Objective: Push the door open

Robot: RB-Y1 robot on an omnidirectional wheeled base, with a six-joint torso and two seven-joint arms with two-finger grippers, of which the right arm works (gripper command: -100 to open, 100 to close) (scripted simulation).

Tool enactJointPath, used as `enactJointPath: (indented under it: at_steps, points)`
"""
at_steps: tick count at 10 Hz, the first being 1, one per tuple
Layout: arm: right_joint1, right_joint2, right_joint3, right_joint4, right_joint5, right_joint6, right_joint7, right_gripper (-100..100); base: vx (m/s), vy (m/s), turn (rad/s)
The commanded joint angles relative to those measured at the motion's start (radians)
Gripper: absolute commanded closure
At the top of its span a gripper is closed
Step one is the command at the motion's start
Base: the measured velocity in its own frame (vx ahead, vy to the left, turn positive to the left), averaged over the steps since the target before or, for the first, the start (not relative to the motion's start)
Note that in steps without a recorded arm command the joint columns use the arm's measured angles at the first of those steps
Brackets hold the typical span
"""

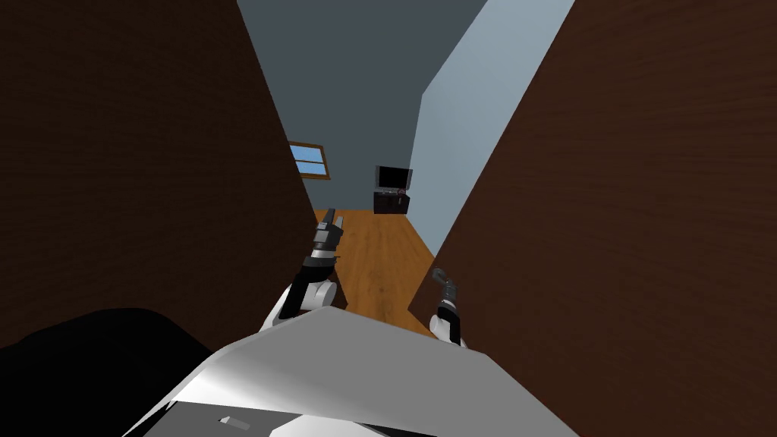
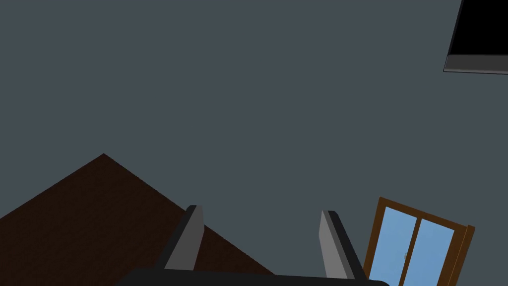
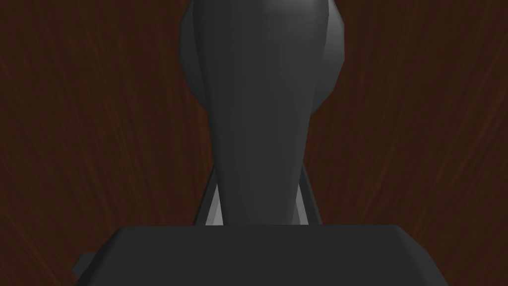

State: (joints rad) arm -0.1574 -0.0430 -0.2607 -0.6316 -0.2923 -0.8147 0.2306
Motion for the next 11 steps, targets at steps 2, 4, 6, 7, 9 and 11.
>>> enactJointPath:
  at_steps: [2,4,6,7,9,11]
  points:
    - [-0.009,-0.009,-0.045,0.005,-0.025,-0.016,0.024,100,0.196,-0.004,-0.067]
    - [-0.011,0.001,-0.069,0.004,-0.039,-0.02,0.041,100,0.201,0.019,-0.084]
    - [-0.011,0.001,-0.069,0.004,-0.039,-0.02,0.041,100,0.1,0.013,-0.026]
    - [-0.012,0.013,-0.09,0.004,-0.052,-0.024,0.056,100,0.137,0.006,-0.081]
    - [-0.013,0.026,-0.108,0.004,-0.063,-0.027,0.069,100,0.202,0.046,-0.086]
    - [-0.014,0.038,-0.122,0.003,-0.071,-0.03,0.078,100,0.193,0.022,-0.06]
